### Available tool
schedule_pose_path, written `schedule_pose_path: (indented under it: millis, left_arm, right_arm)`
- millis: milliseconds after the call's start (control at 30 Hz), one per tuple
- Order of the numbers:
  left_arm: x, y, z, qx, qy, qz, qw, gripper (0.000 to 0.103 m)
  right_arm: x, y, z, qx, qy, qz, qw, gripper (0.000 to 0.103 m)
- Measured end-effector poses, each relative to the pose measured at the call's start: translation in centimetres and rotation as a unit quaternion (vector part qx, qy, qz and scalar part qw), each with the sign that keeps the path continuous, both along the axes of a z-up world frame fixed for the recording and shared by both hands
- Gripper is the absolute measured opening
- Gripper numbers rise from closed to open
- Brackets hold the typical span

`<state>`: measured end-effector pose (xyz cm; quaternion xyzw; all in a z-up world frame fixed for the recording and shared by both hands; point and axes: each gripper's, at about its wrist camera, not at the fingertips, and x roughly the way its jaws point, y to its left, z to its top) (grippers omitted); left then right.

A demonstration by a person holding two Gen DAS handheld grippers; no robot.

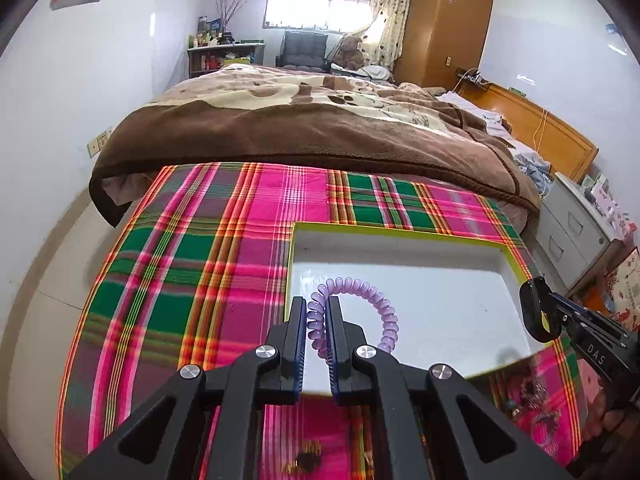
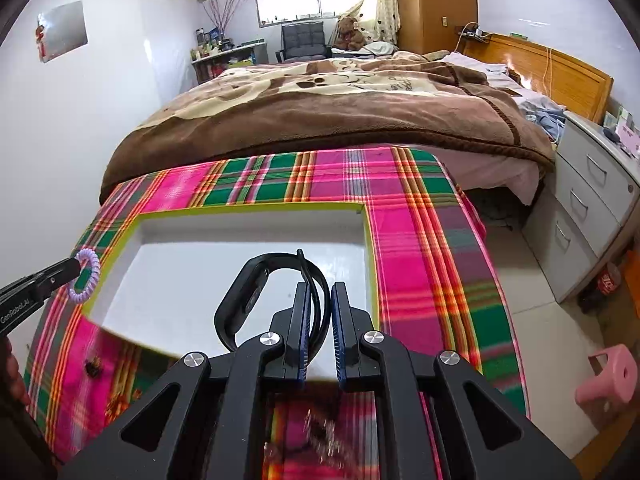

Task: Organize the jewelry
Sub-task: 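Carry the lavender coil and black watch band over the yellow box with both tools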

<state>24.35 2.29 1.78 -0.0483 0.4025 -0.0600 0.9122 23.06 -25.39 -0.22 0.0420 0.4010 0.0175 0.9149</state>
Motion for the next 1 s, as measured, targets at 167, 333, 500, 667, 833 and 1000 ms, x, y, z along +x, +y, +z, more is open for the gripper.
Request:
schedule_pose_path:
  millis: [167,333,500,667,833,1000]
  left_arm:
    - [2.3,-0.7,-0.7,-0.002,0.009,-0.003,1.0000,0.009]
    - [4.1,-1.5,-1.7,0.000,0.019,-0.008,0.9998,0.009]
    - [5.3,-2.0,-2.9,0.003,0.035,-0.008,0.9994,0.009]
    - [5.9,-2.4,-3.9,0.006,0.046,-0.011,0.9989,0.009]
    - [6.3,-2.6,-4.6,0.009,0.057,-0.013,0.9982,0.009]
    - [6.4,-2.6,-5.1,0.011,0.064,-0.010,0.9979,0.009]
  right_arm:
    - [2.5,0.0,-1.0,-0.016,0.012,0.001,1.000,0.011]
    - [4.2,-0.1,-1.9,-0.026,0.023,0.001,0.999,0.011]
    - [5.1,-0.3,-2.8,-0.032,0.033,0.001,0.999,0.011]
    - [5.5,-0.4,-3.1,-0.039,0.036,0.002,0.999,0.011]
    - [5.7,0.2,-3.4,-0.053,0.037,0.005,0.998,0.011]
    - [5.6,0.4,-3.4,-0.060,0.036,0.008,0.998,0.011]
